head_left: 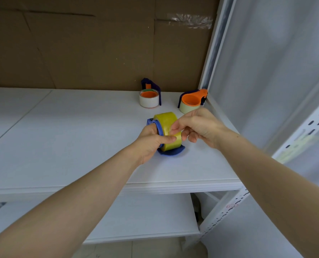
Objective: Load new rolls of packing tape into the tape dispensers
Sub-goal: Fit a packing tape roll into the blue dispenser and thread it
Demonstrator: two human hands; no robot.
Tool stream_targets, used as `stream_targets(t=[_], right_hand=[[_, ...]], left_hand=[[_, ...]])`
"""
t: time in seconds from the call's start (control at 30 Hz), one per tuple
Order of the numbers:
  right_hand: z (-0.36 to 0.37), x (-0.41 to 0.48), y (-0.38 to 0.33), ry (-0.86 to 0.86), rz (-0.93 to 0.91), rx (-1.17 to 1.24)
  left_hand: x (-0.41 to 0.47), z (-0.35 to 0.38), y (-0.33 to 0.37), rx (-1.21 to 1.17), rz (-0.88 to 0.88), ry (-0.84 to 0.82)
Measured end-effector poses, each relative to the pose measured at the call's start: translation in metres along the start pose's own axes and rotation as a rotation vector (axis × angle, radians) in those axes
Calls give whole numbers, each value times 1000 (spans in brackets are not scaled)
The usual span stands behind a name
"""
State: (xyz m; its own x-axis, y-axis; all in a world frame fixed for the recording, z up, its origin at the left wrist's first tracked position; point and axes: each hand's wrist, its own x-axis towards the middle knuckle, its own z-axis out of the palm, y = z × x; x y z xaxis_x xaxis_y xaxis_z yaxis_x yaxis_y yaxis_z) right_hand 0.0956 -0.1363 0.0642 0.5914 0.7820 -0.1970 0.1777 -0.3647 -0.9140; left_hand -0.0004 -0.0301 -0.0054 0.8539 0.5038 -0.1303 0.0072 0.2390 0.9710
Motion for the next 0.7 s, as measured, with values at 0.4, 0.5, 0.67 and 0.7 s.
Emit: stream_targets(t=[0.4,0.5,0.67,0.7], right_hand=[[-6,13,4,344,-441,-404],[-3,13,16,210,-264,-168],[19,12,41,31,-88,130],[23,13,44,52,-98,179]], left_hand=[[0,-3,-5,44,-17,4],[-3,-2,-4,34,2,11],[-6,0,-4,67,36,-11],[-7,0,-4,62,38,-8]])
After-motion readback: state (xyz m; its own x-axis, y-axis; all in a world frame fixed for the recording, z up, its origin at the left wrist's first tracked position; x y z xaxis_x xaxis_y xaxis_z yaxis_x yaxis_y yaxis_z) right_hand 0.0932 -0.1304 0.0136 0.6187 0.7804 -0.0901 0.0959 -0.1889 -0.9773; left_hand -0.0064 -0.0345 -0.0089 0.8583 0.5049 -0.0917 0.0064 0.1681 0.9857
